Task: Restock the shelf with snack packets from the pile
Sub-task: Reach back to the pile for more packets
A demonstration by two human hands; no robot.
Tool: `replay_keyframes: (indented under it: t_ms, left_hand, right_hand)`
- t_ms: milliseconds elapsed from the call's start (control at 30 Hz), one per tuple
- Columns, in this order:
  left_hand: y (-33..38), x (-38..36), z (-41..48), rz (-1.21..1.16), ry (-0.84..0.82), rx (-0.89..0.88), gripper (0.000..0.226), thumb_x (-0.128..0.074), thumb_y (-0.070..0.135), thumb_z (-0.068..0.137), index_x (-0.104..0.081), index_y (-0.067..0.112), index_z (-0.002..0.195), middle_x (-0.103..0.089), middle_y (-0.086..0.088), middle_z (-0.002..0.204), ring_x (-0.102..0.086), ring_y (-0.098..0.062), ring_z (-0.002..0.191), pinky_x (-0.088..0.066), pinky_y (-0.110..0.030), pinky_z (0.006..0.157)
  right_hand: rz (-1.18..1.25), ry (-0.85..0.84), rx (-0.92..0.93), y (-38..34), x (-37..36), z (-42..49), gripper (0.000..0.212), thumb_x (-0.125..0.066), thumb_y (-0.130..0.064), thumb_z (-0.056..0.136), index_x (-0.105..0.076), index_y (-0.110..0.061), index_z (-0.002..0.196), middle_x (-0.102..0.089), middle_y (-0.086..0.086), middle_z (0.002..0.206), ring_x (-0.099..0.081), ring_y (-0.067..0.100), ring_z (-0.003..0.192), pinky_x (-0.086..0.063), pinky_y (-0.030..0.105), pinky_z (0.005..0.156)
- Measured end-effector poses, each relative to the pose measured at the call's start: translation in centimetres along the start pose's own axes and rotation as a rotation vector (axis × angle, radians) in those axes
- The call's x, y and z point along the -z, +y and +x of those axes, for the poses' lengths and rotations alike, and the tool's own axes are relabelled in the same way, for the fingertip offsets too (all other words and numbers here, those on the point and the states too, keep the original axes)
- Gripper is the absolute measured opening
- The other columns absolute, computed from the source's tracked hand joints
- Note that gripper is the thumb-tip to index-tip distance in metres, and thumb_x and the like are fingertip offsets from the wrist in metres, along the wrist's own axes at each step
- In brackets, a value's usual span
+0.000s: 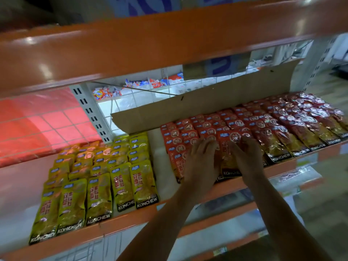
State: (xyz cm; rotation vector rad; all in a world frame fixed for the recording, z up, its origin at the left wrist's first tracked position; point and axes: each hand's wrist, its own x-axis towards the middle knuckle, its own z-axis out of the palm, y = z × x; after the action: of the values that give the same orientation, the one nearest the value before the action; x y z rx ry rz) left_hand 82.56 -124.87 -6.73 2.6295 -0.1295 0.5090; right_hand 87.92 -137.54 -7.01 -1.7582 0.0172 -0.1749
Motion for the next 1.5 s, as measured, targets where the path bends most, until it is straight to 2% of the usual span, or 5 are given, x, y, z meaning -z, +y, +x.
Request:
replay_keyframes:
  t_ms: [200,900,1167,1333,1500]
  left_hand:
    - [3.5,-3.1,4.5,0.033,-0.022,-0.04,0.061,-0.058,0.014,0.088,-0.037,0.015,0.145,-0.038,-0.004,0.15,-0.024,-0.025,0.143,-0.023,-0.045,0.116]
    - [17.8,-15.7,12.9,0.007,-0.068,0.104,0.076,-0.057,0.005,0.085,-0.023,0.018,0.151,-0.032,-0.012,0.153,-0.023,-0.028,0.143,-0.024,-0.041,0.115]
    - [19.4,-17.3,12.8,0.062,0.016,0.224,0.062,-0.057,0.006,0.085,-0.038,0.007,0.143,-0.043,-0.015,0.143,-0.033,-0.03,0.135,-0.026,-0.036,0.112]
    - [19.5,-18.0,12.8,0.234,0.015,0.302,0.064,-0.065,0.015,0.081,-0.041,0.011,0.14,-0.028,-0.006,0.15,-0.018,-0.025,0.14,-0.019,-0.032,0.115]
    - [20.0,-18.4,12.7,0.31,0.019,0.39,0.063,-0.062,0.018,0.085,-0.038,0.013,0.143,-0.022,-0.007,0.153,-0.015,-0.026,0.142,-0.016,-0.035,0.117]
  right_hand:
    - [-0.018,0.033,0.078,1.0,4.3,4.0,0.017,-0.065,-0.021,0.088,-0.052,-0.019,0.076,-0.051,-0.002,0.062,-0.045,0.01,0.053,-0.037,0.027,0.052]
    - [0.023,-0.246,0.144,6.3,21.1,17.6,0.065,-0.063,-0.005,0.087,-0.037,-0.031,0.141,-0.06,0.011,0.119,-0.054,0.02,0.096,-0.044,0.044,0.083]
    - [-0.102,-0.373,0.196,7.4,21.7,17.4,0.08,-0.065,0.006,0.076,-0.032,-0.021,0.144,-0.062,-0.02,0.098,-0.062,-0.002,0.088,-0.05,0.018,0.082]
    - [-0.291,-0.497,0.274,7.1,21.4,17.4,0.101,-0.068,0.005,0.074,-0.008,-0.019,0.152,-0.044,0.012,0.142,-0.045,0.028,0.127,-0.043,0.043,0.103]
    - [-0.563,-0.485,0.291,7.6,21.1,17.3,0.104,-0.072,-0.011,0.075,-0.003,-0.012,0.152,-0.04,0.014,0.138,-0.036,0.032,0.125,-0.034,0.041,0.105]
